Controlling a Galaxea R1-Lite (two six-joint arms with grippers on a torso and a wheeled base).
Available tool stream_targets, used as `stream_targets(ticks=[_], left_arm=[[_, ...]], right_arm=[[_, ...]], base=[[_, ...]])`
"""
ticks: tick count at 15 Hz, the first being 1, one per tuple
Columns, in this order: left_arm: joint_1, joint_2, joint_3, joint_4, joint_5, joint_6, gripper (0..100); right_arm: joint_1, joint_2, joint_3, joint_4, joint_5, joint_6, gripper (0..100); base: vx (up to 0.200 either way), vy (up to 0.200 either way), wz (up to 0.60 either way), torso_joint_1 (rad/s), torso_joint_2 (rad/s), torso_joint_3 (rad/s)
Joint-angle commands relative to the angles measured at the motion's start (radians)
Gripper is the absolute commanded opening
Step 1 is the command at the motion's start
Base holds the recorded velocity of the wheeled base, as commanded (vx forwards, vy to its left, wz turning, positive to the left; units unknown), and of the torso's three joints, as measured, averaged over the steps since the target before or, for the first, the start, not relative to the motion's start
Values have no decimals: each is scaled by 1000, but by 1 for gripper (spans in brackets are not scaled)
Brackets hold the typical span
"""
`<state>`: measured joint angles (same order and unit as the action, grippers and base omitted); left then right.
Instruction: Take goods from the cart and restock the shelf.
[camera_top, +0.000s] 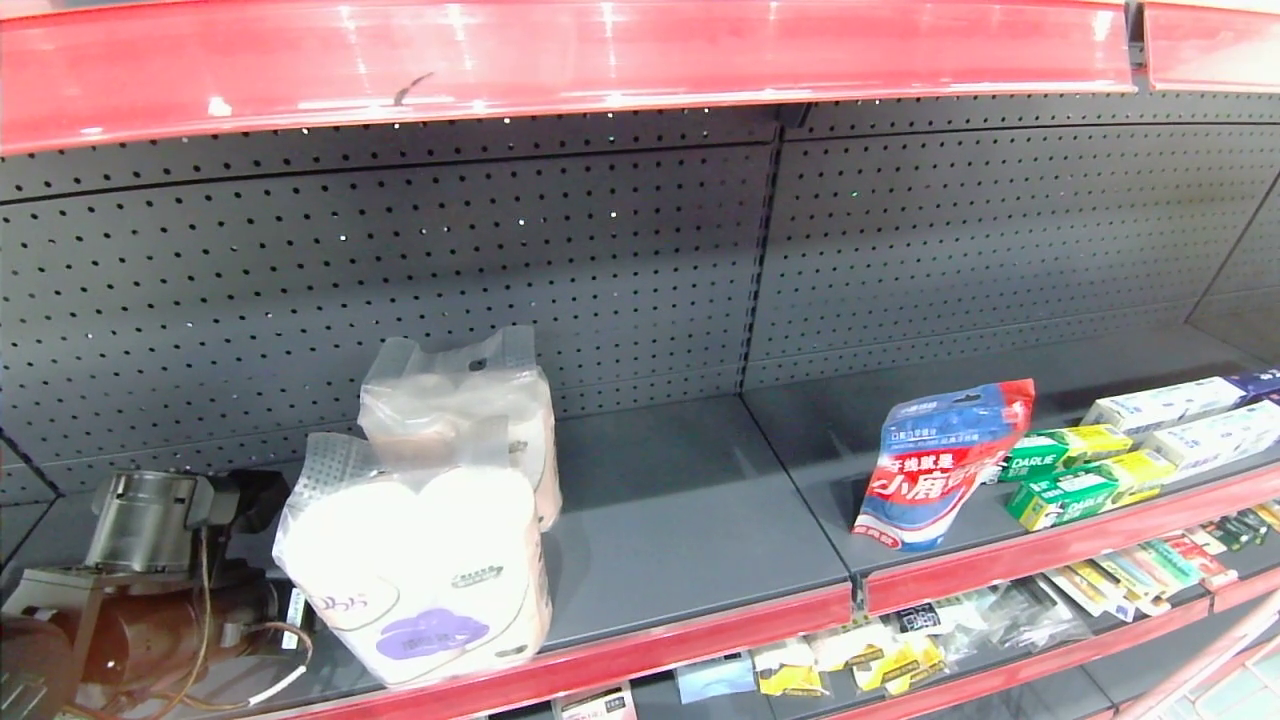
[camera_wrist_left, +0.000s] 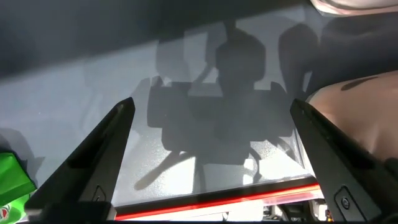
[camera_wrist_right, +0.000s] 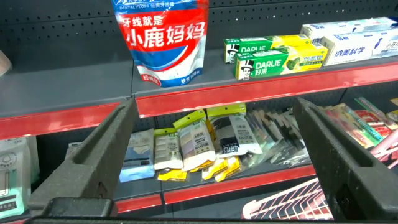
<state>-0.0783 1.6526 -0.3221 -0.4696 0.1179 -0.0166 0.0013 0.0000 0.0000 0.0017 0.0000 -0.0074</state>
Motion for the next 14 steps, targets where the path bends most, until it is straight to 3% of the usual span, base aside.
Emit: stream_targets(ticks=[1, 14], left_arm=[[-1, 1, 0, 0, 0, 0, 100], [-15, 1, 2, 6, 0, -2, 100]], right_arm=[[0, 2, 0, 0, 0, 0, 100], [0, 2, 0, 0, 0, 0, 100]], base=[[0, 0, 0, 0, 0, 0], [0, 0, 0, 0, 0, 0]])
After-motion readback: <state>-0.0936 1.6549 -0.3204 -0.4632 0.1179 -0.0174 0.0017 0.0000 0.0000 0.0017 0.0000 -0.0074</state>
